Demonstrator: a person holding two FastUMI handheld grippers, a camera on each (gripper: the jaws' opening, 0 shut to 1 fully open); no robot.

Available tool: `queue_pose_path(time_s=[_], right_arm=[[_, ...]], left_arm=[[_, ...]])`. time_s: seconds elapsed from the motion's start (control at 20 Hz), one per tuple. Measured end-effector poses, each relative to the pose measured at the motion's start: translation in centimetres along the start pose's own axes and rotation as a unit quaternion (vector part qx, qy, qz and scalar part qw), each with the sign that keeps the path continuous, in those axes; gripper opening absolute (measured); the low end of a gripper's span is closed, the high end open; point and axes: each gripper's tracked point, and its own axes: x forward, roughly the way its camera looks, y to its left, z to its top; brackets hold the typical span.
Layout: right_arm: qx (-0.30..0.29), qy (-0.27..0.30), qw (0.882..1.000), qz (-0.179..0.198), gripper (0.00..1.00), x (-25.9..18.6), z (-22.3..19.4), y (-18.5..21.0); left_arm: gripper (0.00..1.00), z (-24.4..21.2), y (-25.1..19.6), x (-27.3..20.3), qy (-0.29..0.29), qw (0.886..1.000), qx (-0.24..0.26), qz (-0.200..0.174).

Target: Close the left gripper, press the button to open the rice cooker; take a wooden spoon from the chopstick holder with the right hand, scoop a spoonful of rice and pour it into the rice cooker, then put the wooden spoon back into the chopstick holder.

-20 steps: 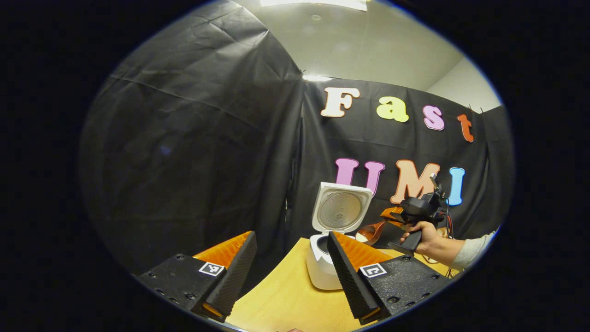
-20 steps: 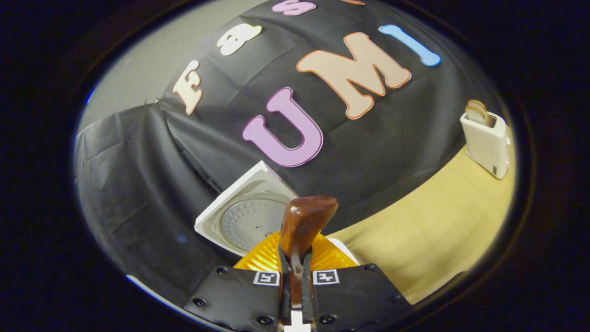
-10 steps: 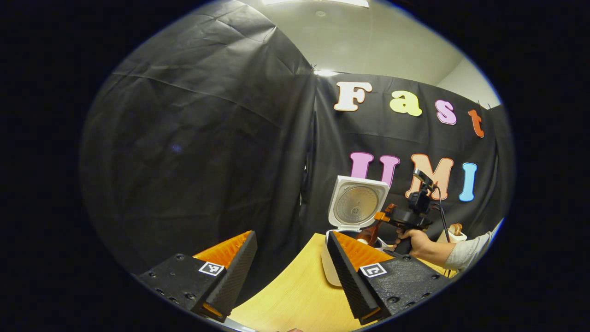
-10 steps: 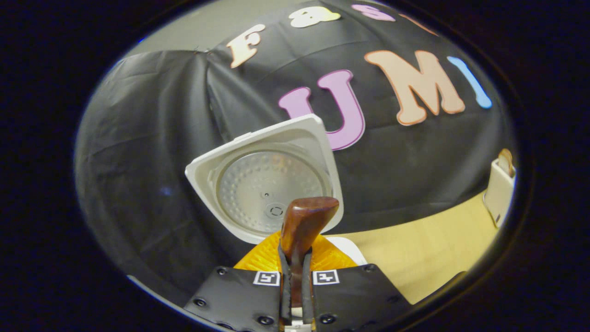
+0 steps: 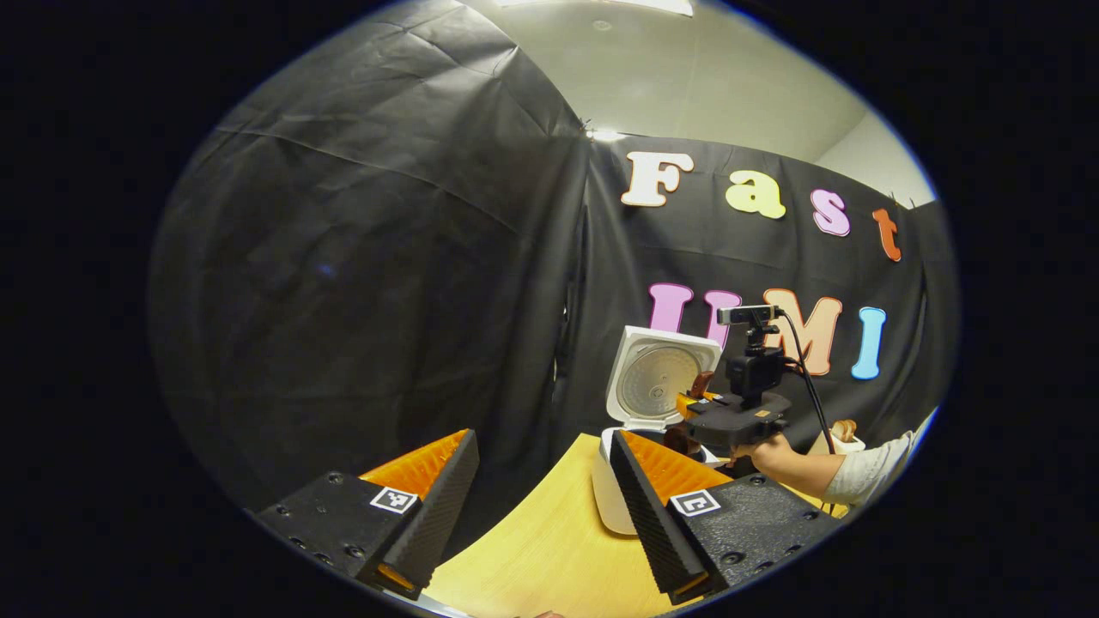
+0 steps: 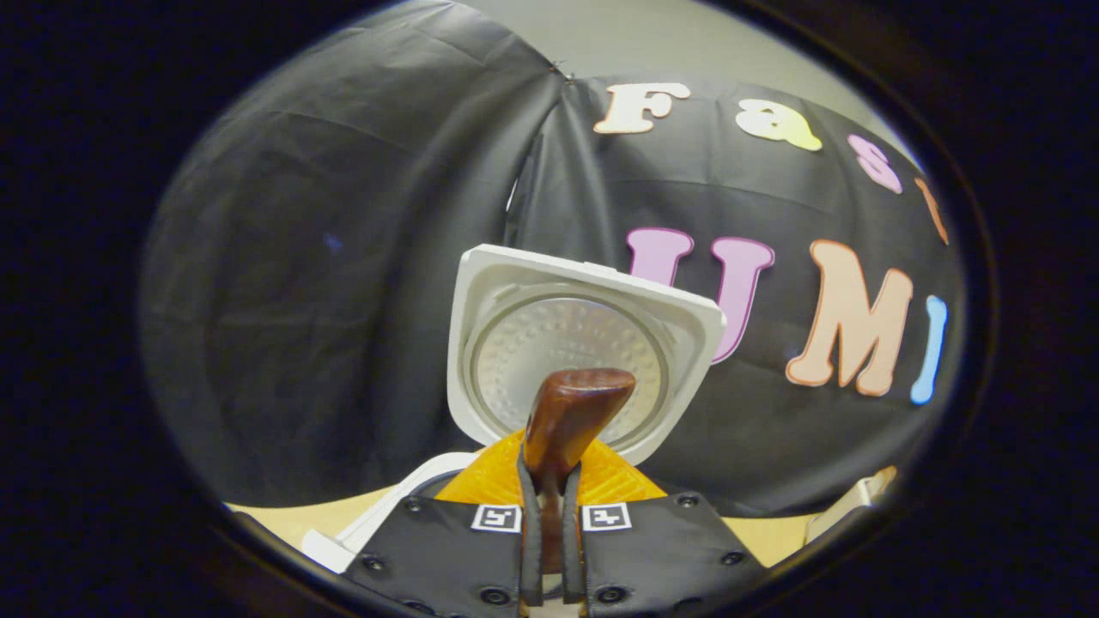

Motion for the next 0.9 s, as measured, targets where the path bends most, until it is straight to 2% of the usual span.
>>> queue_pose_path(time_s=[0.2,0.3,0.35,0.45,0.55,0.6,0.65,0.7,0.75,0.8,0.85,0.9], right_arm=[[-0.099,-0.052,0.994,-0.005,0.12,-1.5,3.1,0.2],[-0.135,-0.083,0.987,-0.006,0.13,-2.5,5.1,0.5],[-0.132,-0.089,0.987,-0.004,0.13,-2.9,5.7,0.7],[-0.078,-0.072,0.994,0.005,0.13,-2.9,5.6,0.6],[0.015,-0.040,0.999,0.015,0.11,-3.0,5.6,-0.3],[0.061,-0.028,0.998,0.018,0.11,-3.4,5.8,-0.9],[0.108,-0.021,0.994,0.018,0.11,-3.8,6.2,-1.8],[0.149,-0.018,0.989,0.016,0.12,-4.5,7.0,-2.8],[0.184,-0.016,0.983,0.012,0.12,-5.0,7.5,-4.0],[0.216,-0.016,0.976,0.010,0.13,-5.4,8.0,-5.2],[0.240,-0.014,0.971,0.006,0.12,-6.1,8.4,-6.3],[0.259,-0.015,0.966,0.005,0.11,-7.1,8.7,-7.5]], left_arm=[[0.91,-0.1,-0.3,0.2,-0.001,1.000,-0.004,-0.006],[0.86,0.2,-0.6,0.3,-0.004,1.000,-0.003,-0.011],[0.90,0.4,-0.8,0.4,-0.006,1.000,-0.004,-0.014],[0.91,0.8,-1.2,0.6,-0.012,1.000,-0.004,-0.019],[0.90,1.3,-1.5,0.8,-0.020,1.000,-0.003,-0.023],[0.91,1.5,-1.8,1.0,-0.022,0.999,-0.004,-0.026],[0.87,1.8,-2.1,1.2,-0.024,0.999,-0.004,-0.029],[0.87,2.2,-2.5,1.5,-0.028,0.999,-0.004,-0.032],[0.91,2.6,-3.0,1.8,-0.033,0.999,-0.003,-0.037],[0.91,3.0,-3.4,2.0,-0.038,0.998,0.000,-0.042],[0.86,3.3,-4.0,2.5,-0.041,0.998,0.003,-0.048],[0.87,3.7,-4.6,2.8,-0.044,0.998,0.004,-0.055]])
